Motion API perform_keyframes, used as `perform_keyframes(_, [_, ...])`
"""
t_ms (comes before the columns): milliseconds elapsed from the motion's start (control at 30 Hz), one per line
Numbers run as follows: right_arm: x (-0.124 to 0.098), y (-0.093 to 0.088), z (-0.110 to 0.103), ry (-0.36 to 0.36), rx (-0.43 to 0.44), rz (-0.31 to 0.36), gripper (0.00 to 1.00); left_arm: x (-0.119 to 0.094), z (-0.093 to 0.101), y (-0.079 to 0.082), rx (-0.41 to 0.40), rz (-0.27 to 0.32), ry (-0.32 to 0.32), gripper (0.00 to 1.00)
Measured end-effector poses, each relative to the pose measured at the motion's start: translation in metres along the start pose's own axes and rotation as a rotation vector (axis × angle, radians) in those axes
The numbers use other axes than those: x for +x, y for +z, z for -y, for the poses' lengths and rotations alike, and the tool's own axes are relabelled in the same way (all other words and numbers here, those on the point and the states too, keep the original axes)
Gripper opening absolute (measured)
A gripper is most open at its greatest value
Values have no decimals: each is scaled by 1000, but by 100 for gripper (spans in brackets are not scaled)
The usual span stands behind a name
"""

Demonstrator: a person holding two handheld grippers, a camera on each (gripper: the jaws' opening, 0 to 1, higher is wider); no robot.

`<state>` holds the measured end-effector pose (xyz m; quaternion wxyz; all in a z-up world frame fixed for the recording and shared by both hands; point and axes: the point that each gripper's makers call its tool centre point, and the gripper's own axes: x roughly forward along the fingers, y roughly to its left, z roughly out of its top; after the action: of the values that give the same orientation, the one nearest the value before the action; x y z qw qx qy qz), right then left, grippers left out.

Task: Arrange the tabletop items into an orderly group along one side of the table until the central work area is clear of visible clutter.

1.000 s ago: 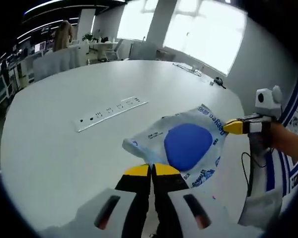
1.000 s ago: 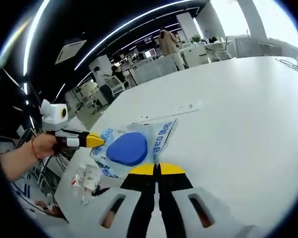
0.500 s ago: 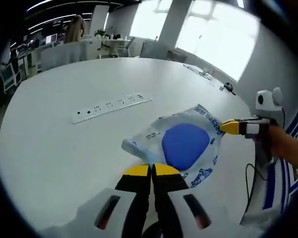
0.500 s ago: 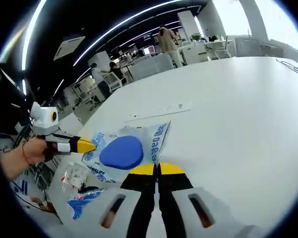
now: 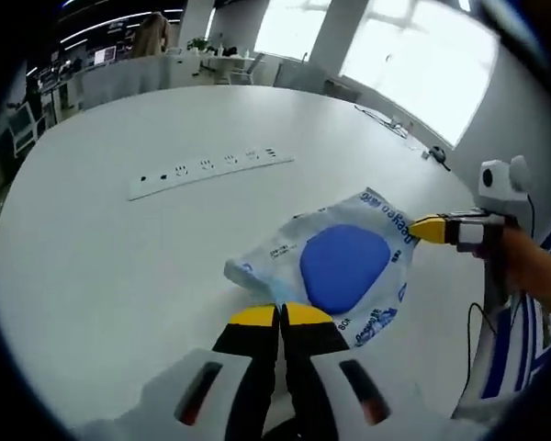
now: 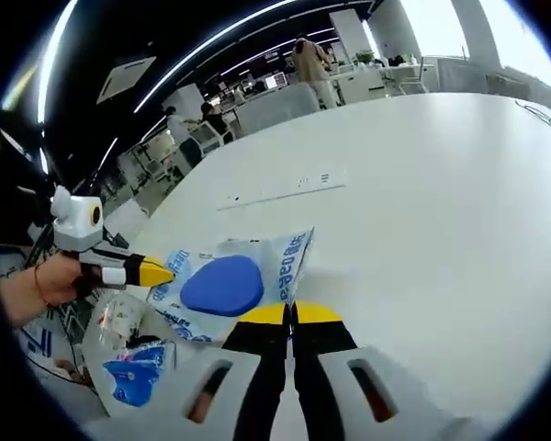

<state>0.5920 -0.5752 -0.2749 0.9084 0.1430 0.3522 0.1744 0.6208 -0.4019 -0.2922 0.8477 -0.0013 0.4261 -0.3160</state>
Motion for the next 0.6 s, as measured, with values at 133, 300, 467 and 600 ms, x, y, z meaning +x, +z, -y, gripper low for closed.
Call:
perform_keyframes(133, [6,-6,3,-3,12,-7,0,6,-3,-4,6,-16,7,0])
perform_keyframes(300, [11,-15,7,-6,26,-21,0,11,-6,-8,3,-26,10,0])
perform_keyframes(467, [16,-17,10,-8,28,-23,0,15,-7,-11,-2,-32,12,0])
perform_keyframes(600, [18,-17,12,-9,24,-21,0,17,-8,-12,1,-33,13,0])
